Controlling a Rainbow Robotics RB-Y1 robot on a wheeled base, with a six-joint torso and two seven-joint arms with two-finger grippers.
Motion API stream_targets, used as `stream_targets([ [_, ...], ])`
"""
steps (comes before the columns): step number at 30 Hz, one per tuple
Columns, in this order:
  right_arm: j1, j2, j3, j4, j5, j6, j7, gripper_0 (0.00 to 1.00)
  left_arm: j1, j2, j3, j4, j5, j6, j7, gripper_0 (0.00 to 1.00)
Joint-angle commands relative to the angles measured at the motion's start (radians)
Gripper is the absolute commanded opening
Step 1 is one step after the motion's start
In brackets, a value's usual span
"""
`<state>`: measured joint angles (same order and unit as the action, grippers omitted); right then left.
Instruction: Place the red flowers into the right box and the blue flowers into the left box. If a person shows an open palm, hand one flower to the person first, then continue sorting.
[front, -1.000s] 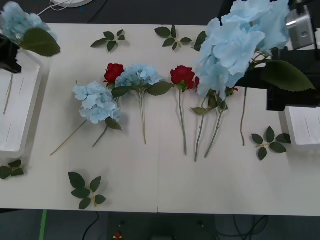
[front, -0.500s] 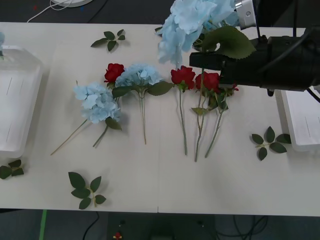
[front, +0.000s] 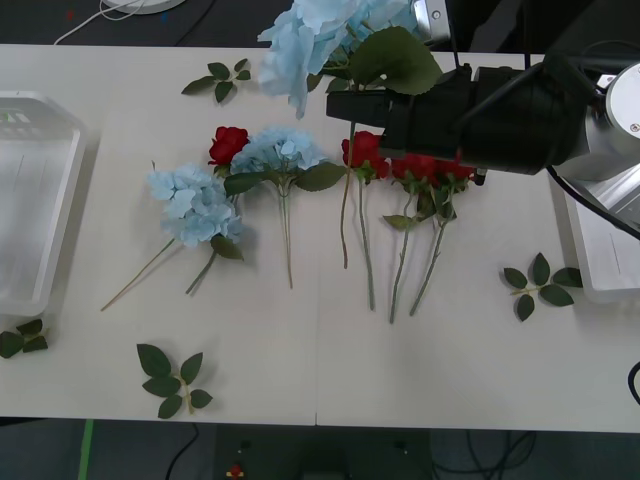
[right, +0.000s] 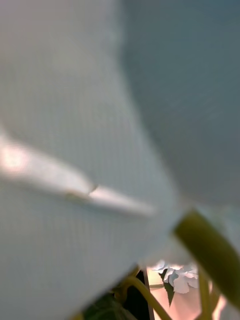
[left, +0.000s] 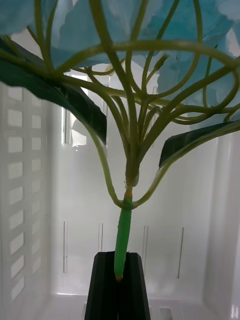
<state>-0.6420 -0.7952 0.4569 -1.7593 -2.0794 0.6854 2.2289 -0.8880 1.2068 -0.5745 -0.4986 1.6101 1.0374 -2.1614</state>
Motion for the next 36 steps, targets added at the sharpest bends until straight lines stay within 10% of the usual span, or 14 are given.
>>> stream_targets([
  [1, -0.056, 0.019, 0.023, -0.008, -0.013, -0.010, -0.038, 0.00, 0.096, -0.039, -0.001, -0.040, 0.013, -0.109, -0.012, 0.00],
  [9, -0.065, 0.027, 0.037, -0.008, -0.019, -0.013, -0.046, 0.00, 0.110, -0.076, -0.002, -0.040, -0.025, -0.143, -0.006, 0.02],
  [11, -0.065, 0.028, 0.037, -0.008, -0.025, -0.017, -0.048, 0.00, 0.110, -0.082, -0.001, -0.040, -0.007, -0.149, -0.006, 0.92],
  [12, -0.065, 0.028, 0.037, -0.009, -0.025, -0.018, -0.048, 0.00, 0.110, -0.081, -0.002, -0.038, -0.002, -0.151, -0.008, 1.00],
  [28, -0.064, 0.033, 0.037, -0.008, -0.027, -0.041, -0.048, 0.00, 0.075, -0.059, 0.021, -0.161, 0.143, -0.125, -0.020, 1.00],
  [36, -0.065, 0.031, 0.037, -0.009, -0.045, -0.043, -0.041, 0.00, -0.051, -0.078, 0.252, -0.250, 0.093, 0.155, -0.029, 1.00],
])
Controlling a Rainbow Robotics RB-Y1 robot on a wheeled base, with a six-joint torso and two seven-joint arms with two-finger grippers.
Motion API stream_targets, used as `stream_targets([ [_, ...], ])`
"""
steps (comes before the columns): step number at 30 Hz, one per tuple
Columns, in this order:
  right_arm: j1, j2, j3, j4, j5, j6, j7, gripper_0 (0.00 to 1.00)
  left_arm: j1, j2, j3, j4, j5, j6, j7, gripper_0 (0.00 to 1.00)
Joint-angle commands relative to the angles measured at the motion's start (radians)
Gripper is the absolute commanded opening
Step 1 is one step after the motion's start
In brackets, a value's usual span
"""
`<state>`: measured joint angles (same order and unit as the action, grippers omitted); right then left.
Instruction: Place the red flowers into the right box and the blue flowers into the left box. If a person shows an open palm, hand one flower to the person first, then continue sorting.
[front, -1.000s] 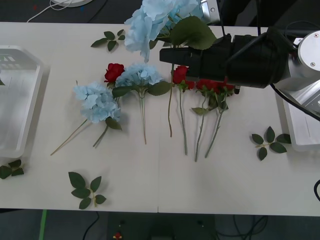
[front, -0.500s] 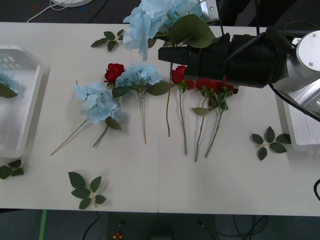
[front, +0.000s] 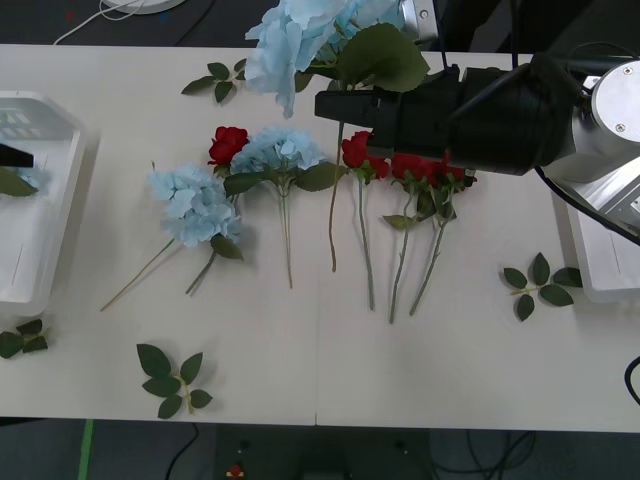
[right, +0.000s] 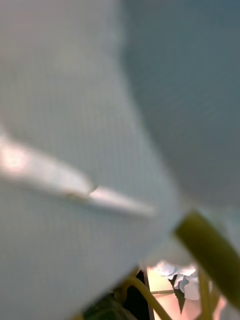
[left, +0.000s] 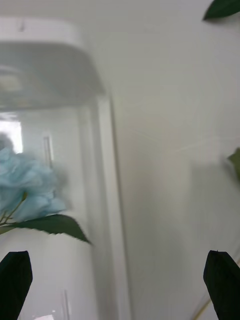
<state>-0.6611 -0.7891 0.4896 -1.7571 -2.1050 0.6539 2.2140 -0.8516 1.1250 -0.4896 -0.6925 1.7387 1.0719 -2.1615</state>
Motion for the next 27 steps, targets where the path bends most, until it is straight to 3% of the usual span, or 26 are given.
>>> stream_targets([
  [1, -0.046, 0.025, 0.003, -0.012, -0.020, -0.013, -0.027, 0.00, -0.090, -0.001, 0.200, -0.081, -0.047, 0.149, -0.029, 1.00],
  [9, -0.046, 0.024, 0.003, -0.012, -0.024, -0.014, -0.022, 0.00, -0.090, -0.062, 0.408, -0.286, -0.130, 0.430, -0.164, 1.00],
  [16, -0.046, 0.024, 0.001, -0.010, -0.036, -0.014, -0.019, 0.00, -0.078, -0.255, 0.464, -0.371, -0.102, 0.583, -0.324, 1.00],
  [22, -0.046, 0.024, 0.001, -0.010, -0.041, -0.014, -0.019, 0.00, -0.026, -0.464, 0.522, -0.389, 0.001, 0.588, -0.351, 1.00],
  [27, -0.046, 0.024, -0.002, -0.012, -0.046, -0.014, -0.016, 0.00, -0.007, -0.568, 0.516, -0.406, 0.056, 0.596, -0.337, 1.00],
])
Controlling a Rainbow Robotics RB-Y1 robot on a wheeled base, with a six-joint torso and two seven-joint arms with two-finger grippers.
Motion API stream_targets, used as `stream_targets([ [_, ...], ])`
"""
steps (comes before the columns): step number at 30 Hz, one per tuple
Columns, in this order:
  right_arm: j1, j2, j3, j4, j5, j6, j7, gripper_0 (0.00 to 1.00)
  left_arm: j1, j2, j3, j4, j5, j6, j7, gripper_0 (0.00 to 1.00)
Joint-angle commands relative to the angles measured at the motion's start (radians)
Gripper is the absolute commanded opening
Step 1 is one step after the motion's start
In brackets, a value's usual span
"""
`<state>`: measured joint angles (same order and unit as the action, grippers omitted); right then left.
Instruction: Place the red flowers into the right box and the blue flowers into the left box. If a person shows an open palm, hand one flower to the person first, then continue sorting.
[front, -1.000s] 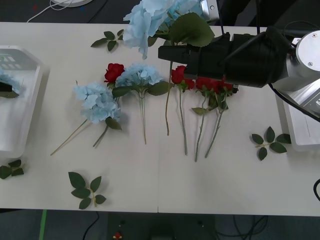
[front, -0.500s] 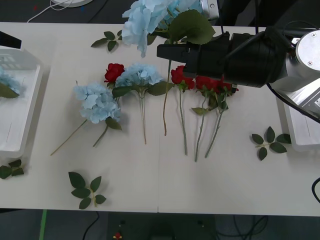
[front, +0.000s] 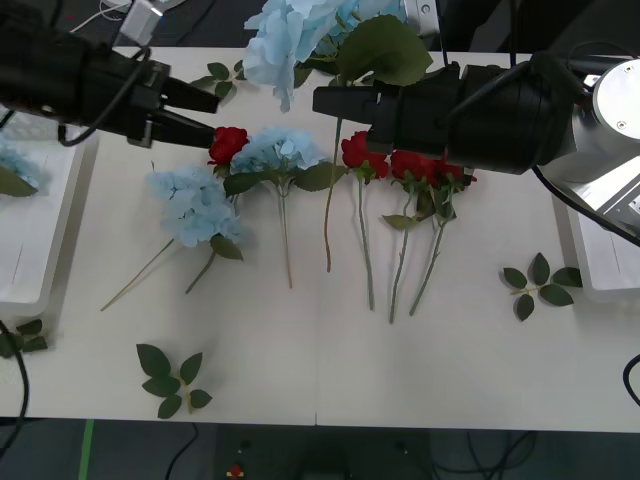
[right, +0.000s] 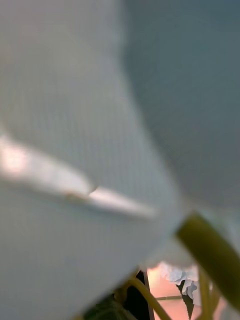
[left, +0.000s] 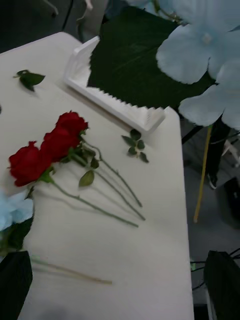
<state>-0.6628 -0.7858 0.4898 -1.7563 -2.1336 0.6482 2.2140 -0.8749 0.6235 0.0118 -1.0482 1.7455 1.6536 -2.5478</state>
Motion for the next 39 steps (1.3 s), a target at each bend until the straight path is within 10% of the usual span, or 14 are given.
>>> stream_targets([
  [1, -0.044, 0.020, -0.001, -0.012, -0.017, -0.007, -0.016, 0.00, 0.016, -0.073, 0.011, -0.050, 0.052, 0.017, 0.052, 1.00],
  [35, -0.044, 0.020, -0.007, -0.012, -0.035, -0.009, -0.002, 0.00, 0.048, -0.090, -0.566, -0.207, 0.434, -0.466, 0.081, 1.00],
  [36, -0.044, 0.020, -0.007, -0.012, -0.035, -0.009, -0.001, 0.00, 0.048, -0.091, -0.566, -0.207, 0.433, -0.466, 0.080, 0.97],
  [37, -0.044, 0.020, -0.007, -0.012, -0.037, -0.009, -0.001, 0.00, 0.048, -0.091, -0.566, -0.207, 0.433, -0.466, 0.078, 0.73],
  [39, -0.044, 0.020, -0.008, -0.012, -0.035, -0.009, -0.001, 0.00, 0.047, -0.091, -0.566, -0.207, 0.433, -0.466, 0.075, 0.00],
])
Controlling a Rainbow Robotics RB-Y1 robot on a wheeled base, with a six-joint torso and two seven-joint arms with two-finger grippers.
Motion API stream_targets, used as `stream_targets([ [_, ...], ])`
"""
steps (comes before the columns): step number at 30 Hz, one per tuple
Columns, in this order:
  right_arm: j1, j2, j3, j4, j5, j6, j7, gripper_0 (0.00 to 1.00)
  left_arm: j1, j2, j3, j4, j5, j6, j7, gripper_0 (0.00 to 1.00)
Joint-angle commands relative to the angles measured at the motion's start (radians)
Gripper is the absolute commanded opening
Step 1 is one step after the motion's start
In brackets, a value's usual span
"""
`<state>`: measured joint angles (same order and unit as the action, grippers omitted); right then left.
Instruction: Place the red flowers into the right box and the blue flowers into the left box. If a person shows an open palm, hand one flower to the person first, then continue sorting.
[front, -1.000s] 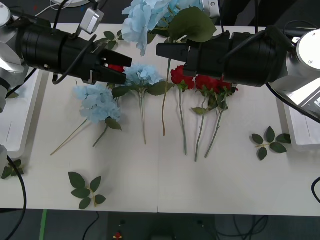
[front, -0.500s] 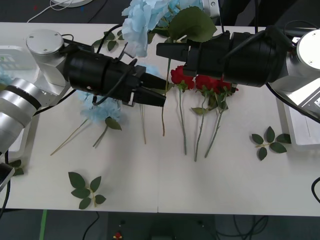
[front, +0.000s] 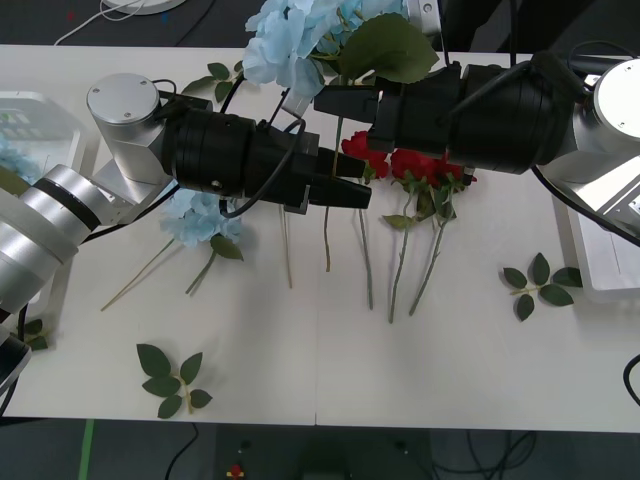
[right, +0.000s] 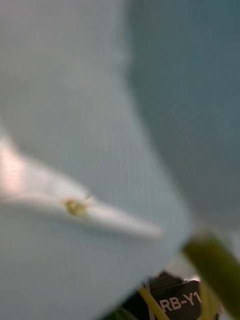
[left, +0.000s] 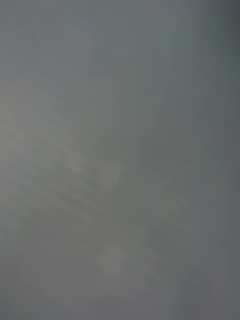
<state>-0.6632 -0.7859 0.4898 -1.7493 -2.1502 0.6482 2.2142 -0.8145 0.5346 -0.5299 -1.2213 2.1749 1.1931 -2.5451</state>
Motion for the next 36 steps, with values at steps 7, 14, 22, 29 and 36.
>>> stream_targets([
  [7, -0.044, 0.020, -0.010, -0.019, -0.019, -0.009, 0.001, 0.00, -0.009, -0.001, -0.024, -0.034, 0.003, -0.006, 0.066, 0.00],
  [14, -0.044, 0.020, -0.013, -0.019, -0.022, -0.007, 0.002, 0.00, -0.006, -0.001, -0.021, -0.034, 0.011, -0.006, 0.051, 0.00],
  [22, -0.044, 0.020, -0.014, -0.019, -0.022, -0.009, 0.006, 0.00, 0.008, 0.005, -0.019, -0.034, 0.032, -0.006, 0.028, 0.00],
  [29, -0.044, 0.020, -0.014, -0.019, -0.022, -0.018, 0.012, 1.00, 0.014, 0.011, -0.012, -0.034, 0.043, -0.001, 0.006, 0.00],
  [36, -0.042, 0.020, -0.014, -0.019, -0.025, -0.018, 0.016, 1.00, 0.015, 0.024, -0.010, -0.032, 0.059, 0.000, -0.010, 0.00],
])
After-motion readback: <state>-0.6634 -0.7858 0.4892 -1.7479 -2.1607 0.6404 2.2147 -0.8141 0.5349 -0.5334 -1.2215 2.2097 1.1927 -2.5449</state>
